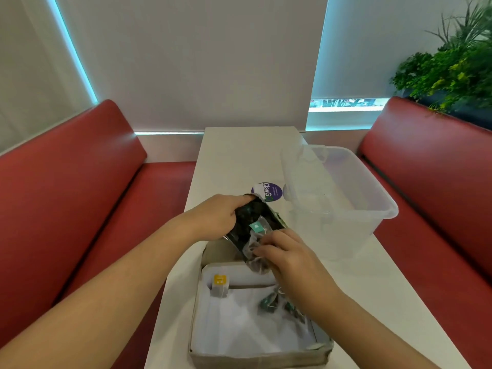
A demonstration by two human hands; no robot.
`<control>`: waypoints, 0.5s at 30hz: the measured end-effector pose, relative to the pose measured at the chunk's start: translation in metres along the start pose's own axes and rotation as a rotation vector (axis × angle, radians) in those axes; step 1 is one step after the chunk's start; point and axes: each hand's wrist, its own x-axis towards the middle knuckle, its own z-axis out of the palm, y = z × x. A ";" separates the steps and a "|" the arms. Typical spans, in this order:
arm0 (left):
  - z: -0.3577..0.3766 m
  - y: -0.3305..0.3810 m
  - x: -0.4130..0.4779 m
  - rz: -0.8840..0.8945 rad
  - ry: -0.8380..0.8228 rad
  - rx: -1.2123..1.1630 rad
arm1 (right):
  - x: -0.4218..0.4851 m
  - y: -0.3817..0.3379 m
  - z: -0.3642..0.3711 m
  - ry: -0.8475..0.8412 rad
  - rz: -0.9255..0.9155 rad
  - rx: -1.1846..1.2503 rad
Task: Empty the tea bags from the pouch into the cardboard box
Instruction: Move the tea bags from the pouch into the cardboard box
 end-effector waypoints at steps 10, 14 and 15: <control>0.012 0.001 0.003 -0.010 0.045 0.061 | -0.064 0.008 0.002 -0.097 0.126 0.095; 0.013 0.000 0.002 -0.002 0.047 0.069 | -0.071 0.007 0.016 -0.278 0.250 0.049; 0.013 0.000 0.002 -0.002 0.047 0.071 | -0.070 0.008 0.020 -0.335 0.285 0.037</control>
